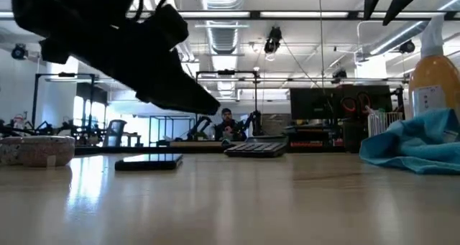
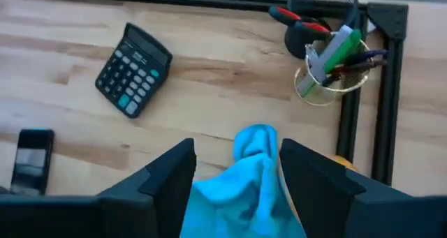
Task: Apply microfiber cloth
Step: Spray the front and back of the cellphone using the spray bottle
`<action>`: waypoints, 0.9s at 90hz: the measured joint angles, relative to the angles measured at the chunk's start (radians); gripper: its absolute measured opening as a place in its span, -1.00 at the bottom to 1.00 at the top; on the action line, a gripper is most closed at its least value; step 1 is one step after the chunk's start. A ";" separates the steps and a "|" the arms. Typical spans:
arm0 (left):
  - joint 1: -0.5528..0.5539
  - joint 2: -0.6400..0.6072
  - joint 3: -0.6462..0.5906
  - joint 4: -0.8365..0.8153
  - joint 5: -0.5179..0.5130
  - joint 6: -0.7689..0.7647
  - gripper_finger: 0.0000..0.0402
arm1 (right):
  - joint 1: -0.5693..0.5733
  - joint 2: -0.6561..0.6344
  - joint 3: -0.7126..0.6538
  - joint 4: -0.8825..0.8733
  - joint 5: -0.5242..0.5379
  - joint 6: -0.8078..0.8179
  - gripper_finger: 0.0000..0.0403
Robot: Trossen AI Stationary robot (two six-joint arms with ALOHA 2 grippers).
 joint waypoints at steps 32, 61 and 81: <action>-0.192 0.134 -0.012 0.114 -0.206 -0.075 0.11 | -0.069 -0.065 -0.025 -0.001 0.013 -0.029 -0.02; -0.210 0.306 0.037 0.223 -0.208 -0.116 0.10 | -0.226 -0.131 -0.029 -0.002 0.040 -0.138 -0.10; -0.210 0.319 0.051 0.226 -0.207 -0.123 0.04 | -0.331 -0.149 -0.055 -0.001 0.006 -0.211 -0.17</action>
